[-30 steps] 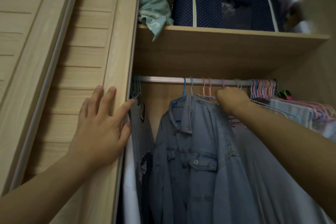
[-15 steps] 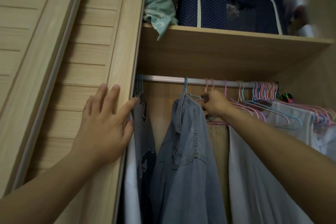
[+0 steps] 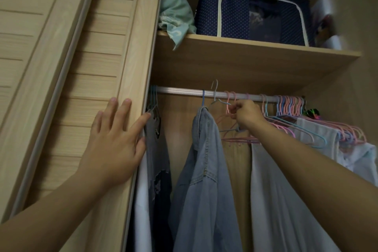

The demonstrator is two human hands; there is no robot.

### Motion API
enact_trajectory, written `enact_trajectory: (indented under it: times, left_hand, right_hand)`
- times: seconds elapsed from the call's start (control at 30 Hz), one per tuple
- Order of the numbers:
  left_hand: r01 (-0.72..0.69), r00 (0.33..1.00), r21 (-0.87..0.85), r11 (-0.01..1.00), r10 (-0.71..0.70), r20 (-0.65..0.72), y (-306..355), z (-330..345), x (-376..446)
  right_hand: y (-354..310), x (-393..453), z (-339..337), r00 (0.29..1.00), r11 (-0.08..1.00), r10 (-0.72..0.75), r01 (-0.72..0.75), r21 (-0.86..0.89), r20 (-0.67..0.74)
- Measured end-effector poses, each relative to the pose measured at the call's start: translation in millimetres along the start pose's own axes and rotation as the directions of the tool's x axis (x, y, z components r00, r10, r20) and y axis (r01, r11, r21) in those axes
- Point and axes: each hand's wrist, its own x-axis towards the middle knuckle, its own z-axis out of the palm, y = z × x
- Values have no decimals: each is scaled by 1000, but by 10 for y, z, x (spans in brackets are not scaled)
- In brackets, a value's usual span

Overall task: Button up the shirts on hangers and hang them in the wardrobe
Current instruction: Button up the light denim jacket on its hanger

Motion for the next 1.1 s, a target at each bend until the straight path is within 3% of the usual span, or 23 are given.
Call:
enact_trajectory:
  times: [0.1, 0.33, 0.47, 0.6, 0.73, 0.9, 1.03, 1.1]
  left_hand:
    - [2, 1000, 3, 1000, -2, 2, 14, 3, -3]
    - [23, 1000, -29, 999, -24, -20, 82, -27, -31]
    - [-57, 981, 100, 993, 37, 190, 90, 7, -99]
    - [192, 941, 36, 981, -194, 277, 499, -299, -255]
    - [317, 901, -1, 948, -301, 313, 1107, -619, -550]
    - [295, 897, -290, 911, -159, 411, 2682, -1066, -1405]
    - [397, 825, -459, 795, -91, 558, 4024, -1567, -2482]
    - [476, 744, -444, 759, -79, 663, 4453, -1905, -3051]
  right_hand:
    - [-28, -271, -182, 999, 999, -32, 33, -21, 24]
    - [89, -1298, -842, 999, 984, -20, 26, 174, -41]
    - [217, -1936, -1226, 998, 951, 50, -39, 308, -28]
    - [510, -2452, -1586, 999, 943, 51, -45, 330, -8]
    - [952, -2965, -2052, 997, 940, 58, -73, 334, 55]
    - [1641, -3609, -2835, 967, 934, 84, -160, 318, 240]
    - [2262, -4212, -3566, 904, 892, 97, -265, 366, 417]
    - [2521, -4589, -3860, 849, 851, 119, -355, 388, 515]
